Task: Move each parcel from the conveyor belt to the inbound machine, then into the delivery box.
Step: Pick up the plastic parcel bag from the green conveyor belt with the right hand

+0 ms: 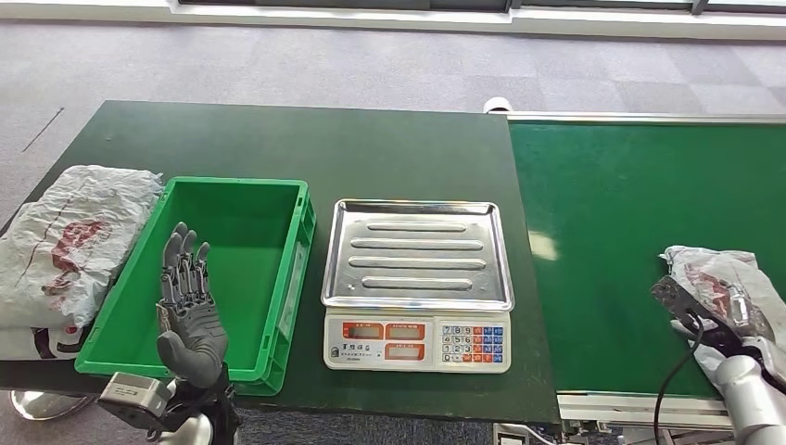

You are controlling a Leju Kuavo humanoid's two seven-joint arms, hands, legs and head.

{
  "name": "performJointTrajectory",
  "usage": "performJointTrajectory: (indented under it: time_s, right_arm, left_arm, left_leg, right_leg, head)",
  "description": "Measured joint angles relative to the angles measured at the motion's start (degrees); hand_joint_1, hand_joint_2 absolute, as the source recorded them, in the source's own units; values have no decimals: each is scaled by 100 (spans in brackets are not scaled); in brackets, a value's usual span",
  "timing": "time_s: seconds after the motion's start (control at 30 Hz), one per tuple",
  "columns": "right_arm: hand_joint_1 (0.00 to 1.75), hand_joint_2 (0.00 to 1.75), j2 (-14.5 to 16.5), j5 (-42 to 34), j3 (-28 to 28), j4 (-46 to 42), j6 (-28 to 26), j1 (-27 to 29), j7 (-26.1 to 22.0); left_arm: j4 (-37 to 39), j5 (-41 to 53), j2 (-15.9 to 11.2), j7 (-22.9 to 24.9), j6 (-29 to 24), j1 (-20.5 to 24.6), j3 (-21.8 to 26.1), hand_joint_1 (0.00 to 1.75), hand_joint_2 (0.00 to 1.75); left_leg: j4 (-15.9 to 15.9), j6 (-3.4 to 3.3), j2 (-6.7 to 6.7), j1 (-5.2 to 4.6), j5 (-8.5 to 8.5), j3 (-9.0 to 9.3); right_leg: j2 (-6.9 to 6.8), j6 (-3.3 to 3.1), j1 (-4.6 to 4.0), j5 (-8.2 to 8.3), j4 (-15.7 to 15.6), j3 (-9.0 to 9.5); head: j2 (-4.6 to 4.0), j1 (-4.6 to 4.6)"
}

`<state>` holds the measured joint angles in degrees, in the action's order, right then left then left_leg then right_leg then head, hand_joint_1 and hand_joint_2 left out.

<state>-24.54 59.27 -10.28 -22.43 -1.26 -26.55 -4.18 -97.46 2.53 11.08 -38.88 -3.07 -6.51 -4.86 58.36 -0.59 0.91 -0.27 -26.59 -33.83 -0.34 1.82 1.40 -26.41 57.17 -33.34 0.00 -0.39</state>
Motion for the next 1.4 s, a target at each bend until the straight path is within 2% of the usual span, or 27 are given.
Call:
performJointTrajectory:
  time_s: [0.37, 0.57, 0.8, 1.2, 1.4]
  right_arm:
    - [0, 175, -1, -355, -85, -60, -32, 313, -60]
    - [0, 175, -173, -477, -348, -178, -222, 663, 328]
    - [0, 175, -351, -420, -539, -219, -410, 760, 723]
    - [0, 175, -477, -385, -676, -219, -466, 806, 820]
    - [0, 175, -538, -192, -716, -219, -652, 897, 1161]
  left_arm:
    - [191, -189, -65, -27, 73, 178, 0, 0, 0]
    - [318, -198, -89, -36, 113, 267, 0, 0, 0]
    - [437, -200, -91, -33, 161, 355, -1, 0, 0]
    - [586, -201, -89, -33, 177, 441, -1, 0, 0]
    - [639, -201, -89, -33, 187, 471, -1, 0, 0]
  left_leg:
    - [0, 0, 3, 0, 0, 0]
    - [0, 0, 4, -2, -2, -4]
    - [0, -4, -5, -5, -4, -1]
    - [0, -4, -9, -5, -4, 0]
    - [0, -4, -8, -5, -4, 0]
  right_leg:
    - [-2, 1, 0, -1, 0, -3]
    - [-1, 3, 2, -3, -1, -4]
    - [3, 4, 4, -3, -1, -5]
    - [8, 4, 4, -3, 0, -5]
    - [6, 4, 4, -3, -1, -5]
  head:
    - [0, 0]
    - [0, 2]
    - [0, 0]
    - [0, 0]
    - [0, 0]
